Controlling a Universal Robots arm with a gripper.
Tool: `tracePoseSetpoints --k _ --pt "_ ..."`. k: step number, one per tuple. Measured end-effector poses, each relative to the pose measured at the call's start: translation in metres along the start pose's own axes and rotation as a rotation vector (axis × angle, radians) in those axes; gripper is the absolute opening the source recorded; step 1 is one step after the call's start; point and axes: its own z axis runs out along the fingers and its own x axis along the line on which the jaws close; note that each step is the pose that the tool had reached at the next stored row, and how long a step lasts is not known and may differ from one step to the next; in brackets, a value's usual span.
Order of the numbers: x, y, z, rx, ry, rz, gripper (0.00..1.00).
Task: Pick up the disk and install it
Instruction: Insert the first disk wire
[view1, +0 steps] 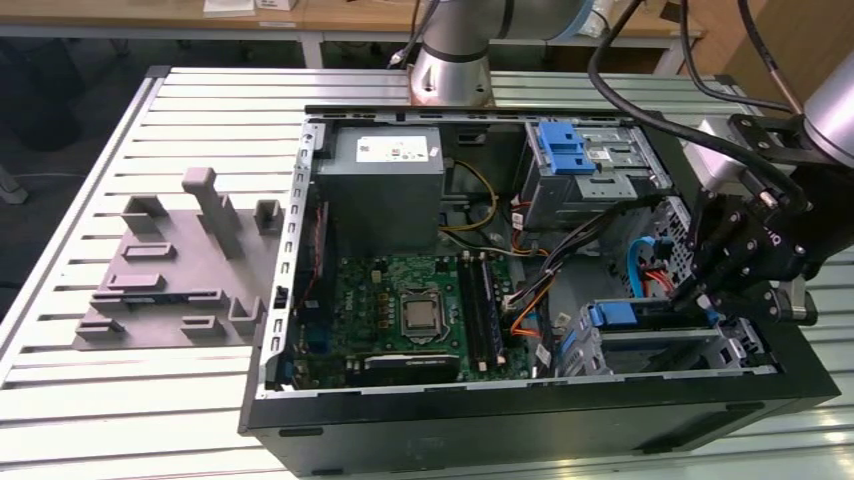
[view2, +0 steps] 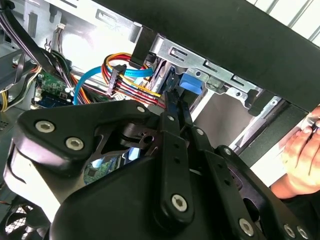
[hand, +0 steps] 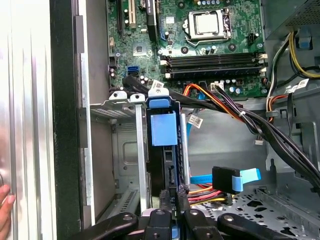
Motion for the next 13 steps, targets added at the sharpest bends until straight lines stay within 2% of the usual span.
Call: tracePoseSetpoints --k 4,5,6,7,11,13 --pt "0.0000 0.0000 0.0002 0.0000 -0.0001 0.000 0.17" --pt "0.0000 0.0000 0.0002 0.0000 -0.0005 0.000 0.23" --pt "0.0000 0.0000 -0.0003 0.0000 -0.0006 0.000 0.23" --pt "0.0000 0.0002 -0.0019 -0.0001 -0.0011 0.000 0.30" --pt "0.0003 0.0009 -0.0135 -0.0003 -0.0032 0.000 0.30" --pt "0.0004 0.0012 -0.0165 -0.0002 -0.0032 0.000 0.30"
